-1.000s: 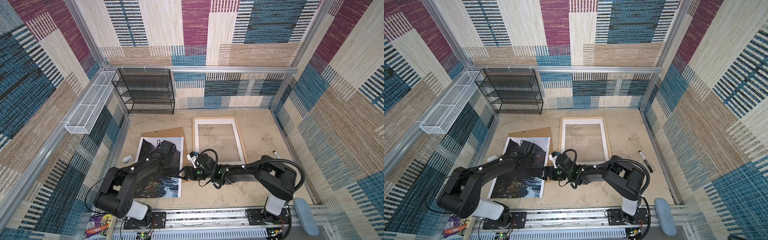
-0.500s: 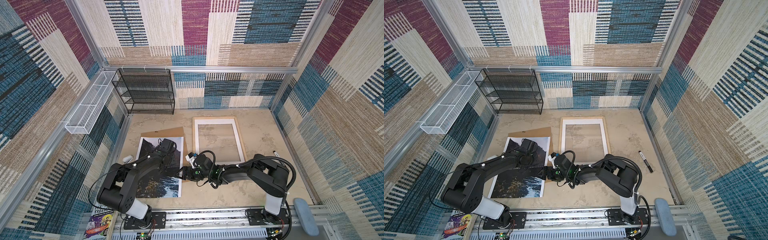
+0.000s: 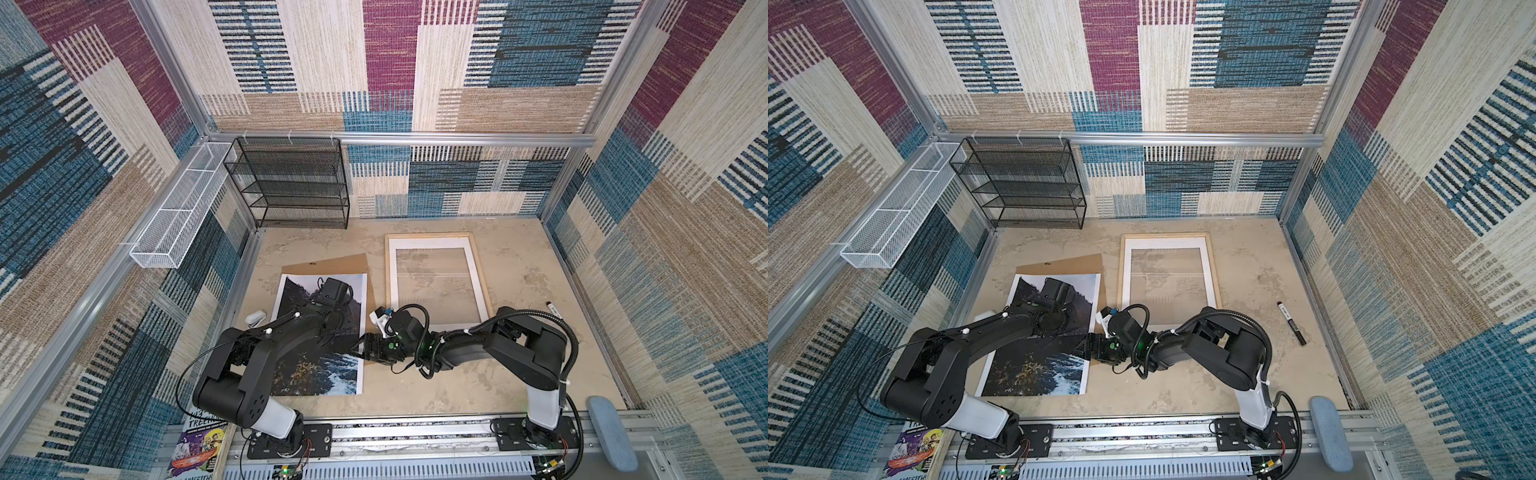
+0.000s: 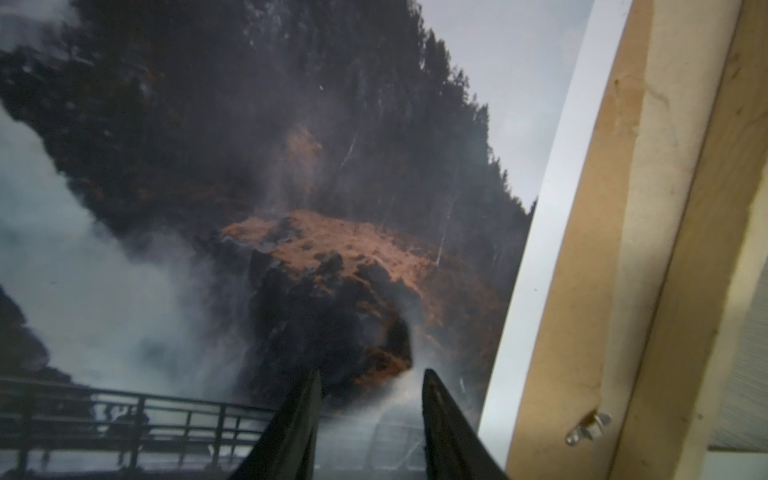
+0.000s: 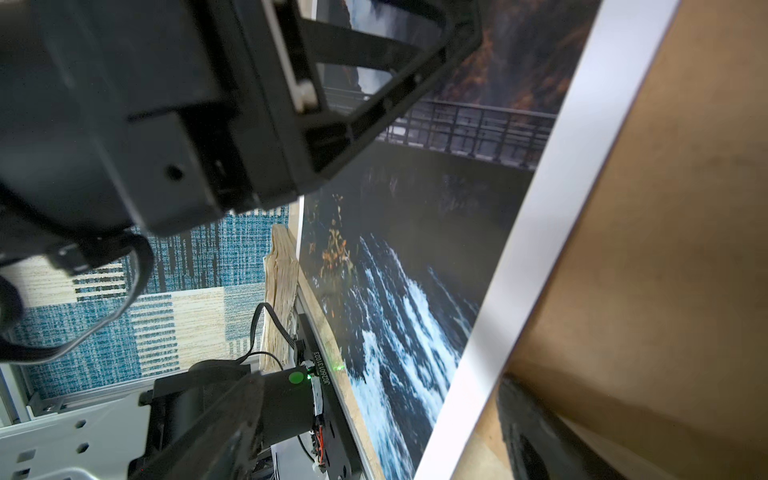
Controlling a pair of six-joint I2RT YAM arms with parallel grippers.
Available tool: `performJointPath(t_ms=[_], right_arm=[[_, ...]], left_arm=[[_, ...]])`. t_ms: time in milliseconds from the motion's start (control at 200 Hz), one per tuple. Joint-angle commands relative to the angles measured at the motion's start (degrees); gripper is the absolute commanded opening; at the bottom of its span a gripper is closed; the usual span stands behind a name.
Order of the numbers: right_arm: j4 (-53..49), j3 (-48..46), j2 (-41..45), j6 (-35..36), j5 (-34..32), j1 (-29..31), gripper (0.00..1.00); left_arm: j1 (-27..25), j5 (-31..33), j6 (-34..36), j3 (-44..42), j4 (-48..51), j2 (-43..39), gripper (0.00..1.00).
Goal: Put the photo into the frame
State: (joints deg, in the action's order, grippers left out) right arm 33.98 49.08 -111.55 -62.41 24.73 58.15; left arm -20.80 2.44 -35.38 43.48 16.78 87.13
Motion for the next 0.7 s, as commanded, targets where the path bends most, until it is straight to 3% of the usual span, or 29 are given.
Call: performJointPath(t_ms=[0,160,416,696], right_arm=[[1.9,0.7,-1.4,-1.5,1.9,0.0,0.88],[3.2,1.4,-2.7,-1.9,2.5,0.1,0.82],[3.4,2.3,-3.9,-1.0,3.2,-0.1,0.49],[4.6,1.1,-3.1,-0.5,3.0,-0.3,0.25]], left_arm=[[0.0,-2.2,0.7,-0.4,1.5,0.0,0.43],[0.0,-2.5,0.6,-0.7,1.2,0.3,0.43],[0.0,-2.6,0.7,-0.5,1.2,-0.4,0.43],[0.0,-2.1,0.9,0.1,2.4,-2.1,0.43]])
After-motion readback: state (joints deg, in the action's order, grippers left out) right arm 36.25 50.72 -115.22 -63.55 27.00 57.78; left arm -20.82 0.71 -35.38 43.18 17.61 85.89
